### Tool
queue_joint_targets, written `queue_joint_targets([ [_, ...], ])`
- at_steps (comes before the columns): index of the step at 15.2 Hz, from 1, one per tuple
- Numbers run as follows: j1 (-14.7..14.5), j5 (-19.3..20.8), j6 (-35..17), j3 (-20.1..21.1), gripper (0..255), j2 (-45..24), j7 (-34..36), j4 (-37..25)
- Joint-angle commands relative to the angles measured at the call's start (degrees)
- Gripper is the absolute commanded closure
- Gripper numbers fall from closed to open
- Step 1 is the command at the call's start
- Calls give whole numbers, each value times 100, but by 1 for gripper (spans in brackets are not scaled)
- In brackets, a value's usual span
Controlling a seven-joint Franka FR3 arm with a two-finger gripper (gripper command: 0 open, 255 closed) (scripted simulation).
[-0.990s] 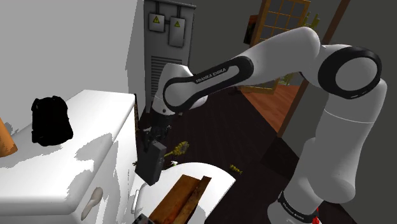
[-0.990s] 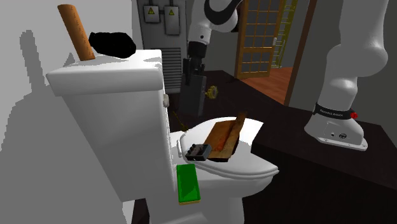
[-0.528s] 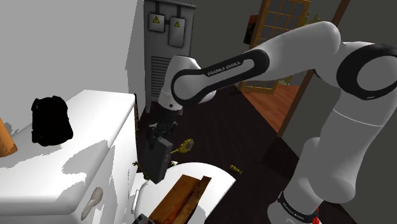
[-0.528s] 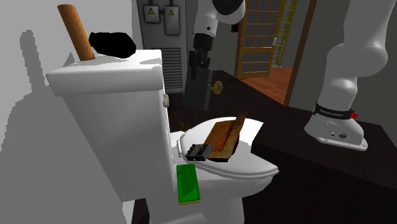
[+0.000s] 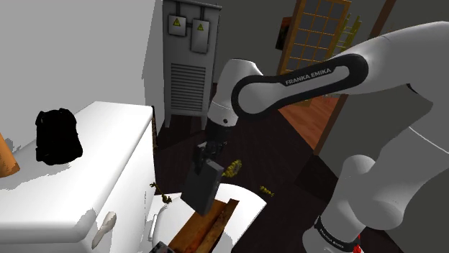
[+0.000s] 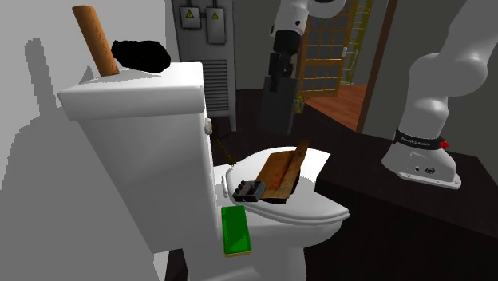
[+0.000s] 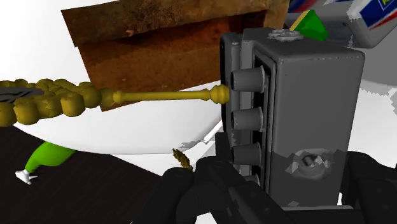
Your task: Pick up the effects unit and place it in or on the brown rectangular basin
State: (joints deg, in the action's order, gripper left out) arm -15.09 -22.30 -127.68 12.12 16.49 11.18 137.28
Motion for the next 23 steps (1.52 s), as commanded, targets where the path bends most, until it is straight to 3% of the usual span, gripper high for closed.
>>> queue_joint_targets([
  [1,-57,-99,186,-16,255,644,15,453],
  [23,-247,-640,-1684,98,255,-458,-626,1269],
])
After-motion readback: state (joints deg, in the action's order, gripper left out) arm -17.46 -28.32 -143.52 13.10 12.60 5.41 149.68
